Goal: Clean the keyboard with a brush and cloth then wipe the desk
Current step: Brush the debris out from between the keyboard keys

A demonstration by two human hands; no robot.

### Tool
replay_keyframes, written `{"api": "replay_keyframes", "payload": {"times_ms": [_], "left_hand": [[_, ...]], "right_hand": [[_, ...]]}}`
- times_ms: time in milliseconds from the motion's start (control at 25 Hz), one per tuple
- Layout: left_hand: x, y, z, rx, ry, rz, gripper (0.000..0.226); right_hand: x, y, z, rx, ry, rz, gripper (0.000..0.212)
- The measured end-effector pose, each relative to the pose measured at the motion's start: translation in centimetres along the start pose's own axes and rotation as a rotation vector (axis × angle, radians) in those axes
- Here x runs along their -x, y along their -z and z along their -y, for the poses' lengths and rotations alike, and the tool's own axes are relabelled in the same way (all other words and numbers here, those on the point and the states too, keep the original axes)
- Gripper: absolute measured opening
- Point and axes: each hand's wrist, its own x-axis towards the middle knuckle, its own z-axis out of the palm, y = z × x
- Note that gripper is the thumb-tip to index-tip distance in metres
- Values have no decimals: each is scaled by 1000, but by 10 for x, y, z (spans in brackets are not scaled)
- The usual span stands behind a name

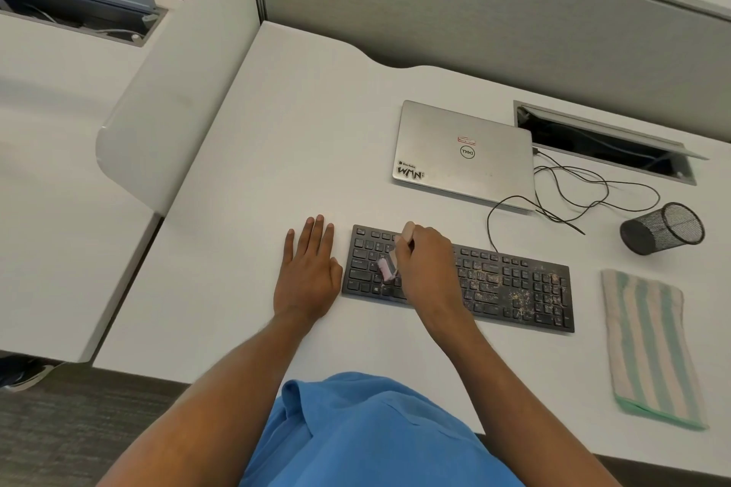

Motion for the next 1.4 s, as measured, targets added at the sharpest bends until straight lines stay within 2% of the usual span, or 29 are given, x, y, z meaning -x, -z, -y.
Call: {"api": "replay_keyframes", "payload": {"times_ms": [120, 200, 320, 600, 760, 960, 1040, 1160, 1240, 1400], "left_hand": [[0, 1, 0, 1, 0, -2, 66], [0, 1, 0, -1, 3, -3, 66], [-1, 1, -1, 0, 2, 0, 67], [-1, 0, 0, -6, 3, 7, 66], [-1, 0, 0, -11, 2, 2, 66], [-1, 1, 0, -3, -1, 0, 67], [-1, 1, 0, -2, 2, 2, 67], [-1, 2, -1, -13, 2, -4, 67], [0, 2, -2, -13, -1, -13, 66], [-1, 1, -1, -13, -4, -18, 67]], "right_hand": [[1, -9, 0, 4, 5, 51, 26], [4, -9, -3, -27, -25, 115, 31], [5, 2, -6, 78, -89, 232, 28], [-2, 5, -2, -13, -34, 32, 31], [10, -6, -3, -10, -3, 123, 27], [15, 3, -9, 120, 14, 222, 25], [15, 7, -13, 122, 42, 205, 26], [14, 5, -6, -110, 80, 158, 34], [11, -2, 1, -226, 120, 202, 40], [12, -7, 13, -48, 176, 325, 21]]}}
